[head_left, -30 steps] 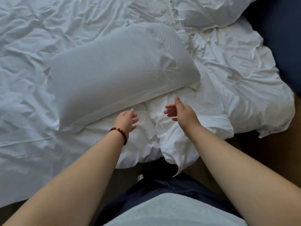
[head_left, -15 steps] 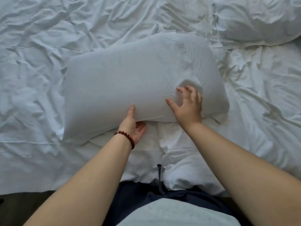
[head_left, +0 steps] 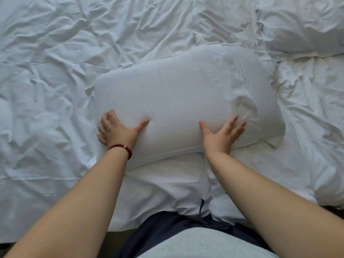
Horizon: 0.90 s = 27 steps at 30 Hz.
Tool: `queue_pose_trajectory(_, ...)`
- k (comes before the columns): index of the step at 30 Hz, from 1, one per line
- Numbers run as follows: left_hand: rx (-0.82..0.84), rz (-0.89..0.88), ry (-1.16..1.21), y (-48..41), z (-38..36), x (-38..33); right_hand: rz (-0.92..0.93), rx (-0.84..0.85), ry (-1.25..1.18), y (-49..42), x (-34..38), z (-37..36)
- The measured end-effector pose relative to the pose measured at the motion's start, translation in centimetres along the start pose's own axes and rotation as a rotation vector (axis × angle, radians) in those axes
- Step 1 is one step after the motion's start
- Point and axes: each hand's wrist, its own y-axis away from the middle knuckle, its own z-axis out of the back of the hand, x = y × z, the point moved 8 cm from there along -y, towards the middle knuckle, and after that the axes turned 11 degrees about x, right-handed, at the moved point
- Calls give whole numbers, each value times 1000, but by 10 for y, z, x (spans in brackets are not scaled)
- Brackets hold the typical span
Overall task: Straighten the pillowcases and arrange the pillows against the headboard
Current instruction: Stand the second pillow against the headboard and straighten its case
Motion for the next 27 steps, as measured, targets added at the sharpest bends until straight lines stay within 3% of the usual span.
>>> queue_pose_trajectory(3, 141, 71, 35, -18, -5, 18, -172, 23, -184, 21, -7, -33)
queue_pose_trajectory(10, 247, 136, 264, -64, 16, 49, -561, -31, -692, 57, -9, -94)
queue_pose_trajectory(14, 372, 149, 450, -82, 19, 51, -527, -127, -973, 49, -11, -103)
queue_pose_trajectory(19, 302, 133, 511, -77, 21, 37, -490, -126, -1170, 47, 3, -94)
queue_pose_trajectory(27, 192, -54, 641, -14, 35, -35, -322, -195, -1188, 30, 36, -5)
